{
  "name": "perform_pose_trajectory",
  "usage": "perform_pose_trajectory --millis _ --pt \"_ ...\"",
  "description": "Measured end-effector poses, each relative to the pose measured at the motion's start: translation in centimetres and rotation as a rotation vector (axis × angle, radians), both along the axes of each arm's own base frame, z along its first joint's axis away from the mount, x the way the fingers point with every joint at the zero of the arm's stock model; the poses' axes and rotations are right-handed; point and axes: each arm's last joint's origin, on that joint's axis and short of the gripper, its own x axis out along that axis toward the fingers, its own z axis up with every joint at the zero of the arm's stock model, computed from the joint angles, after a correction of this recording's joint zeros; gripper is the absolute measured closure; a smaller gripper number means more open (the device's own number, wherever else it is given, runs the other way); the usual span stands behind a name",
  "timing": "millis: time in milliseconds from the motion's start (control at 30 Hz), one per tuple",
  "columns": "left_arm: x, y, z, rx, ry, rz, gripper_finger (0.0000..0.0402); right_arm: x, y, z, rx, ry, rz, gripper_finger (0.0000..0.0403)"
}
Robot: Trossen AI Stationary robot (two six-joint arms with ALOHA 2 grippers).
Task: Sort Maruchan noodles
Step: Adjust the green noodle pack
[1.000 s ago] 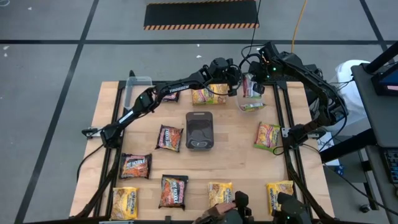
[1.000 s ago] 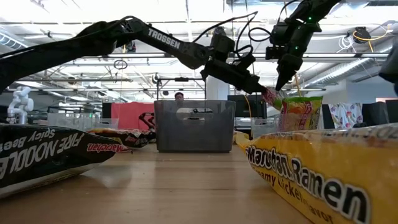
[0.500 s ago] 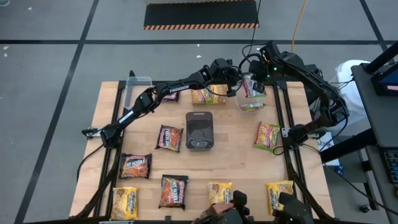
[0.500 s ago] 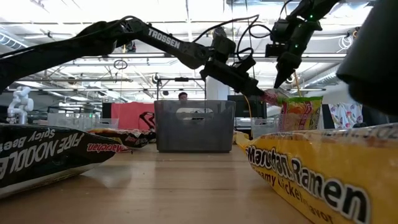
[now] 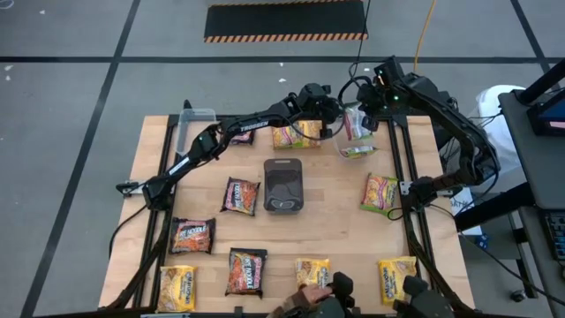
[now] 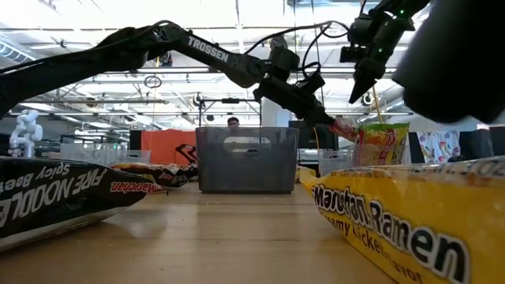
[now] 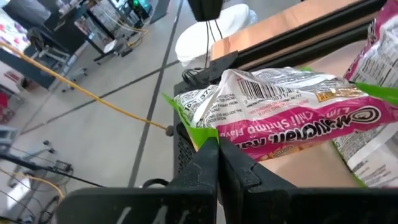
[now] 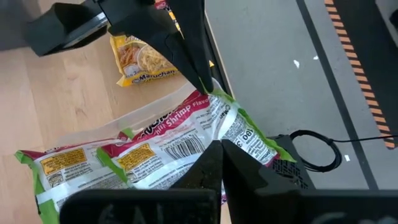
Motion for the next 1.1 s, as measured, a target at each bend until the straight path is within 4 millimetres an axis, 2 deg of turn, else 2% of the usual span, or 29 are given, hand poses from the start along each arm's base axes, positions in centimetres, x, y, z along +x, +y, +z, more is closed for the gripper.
perform_pose_trajectory --millis 133,367,500,633,900,1100 --pt "-0.1 0.0 0.5 0.056 0.017 -0.003 0.0401 -0.2 0.1 0.2 -0.022 0.015 -0.015 0.0403" --pt "-0.5 -0.2 2.6 0.158 -0.004 -0.028 0.0401 -0.1 0.0 0.4 -0.044 0.004 -0.014 0.0403" --pt "-0.4 -0.4 2.6 0.159 -0.003 -0.063 0.0401 0.0 -0.2 0.5 -0.066 -0.007 -0.012 0.0403" --pt "-0.3 -0.9 2.7 0.241 0.020 -0.099 0.0401 0.0 -0.3 0.6 -0.091 -0.001 -0.023 0.0403" --pt "-1.1 -1.6 4.5 0.323 0.105 -0.122 0.0401 0.1 -0.8 1.0 -0.154 -0.007 -0.053 0.0403" --pt "-0.9 -2.4 4.3 0.331 0.137 -0.137 0.0401 0.1 -1.1 1.4 -0.213 -0.007 -0.089 0.0403"
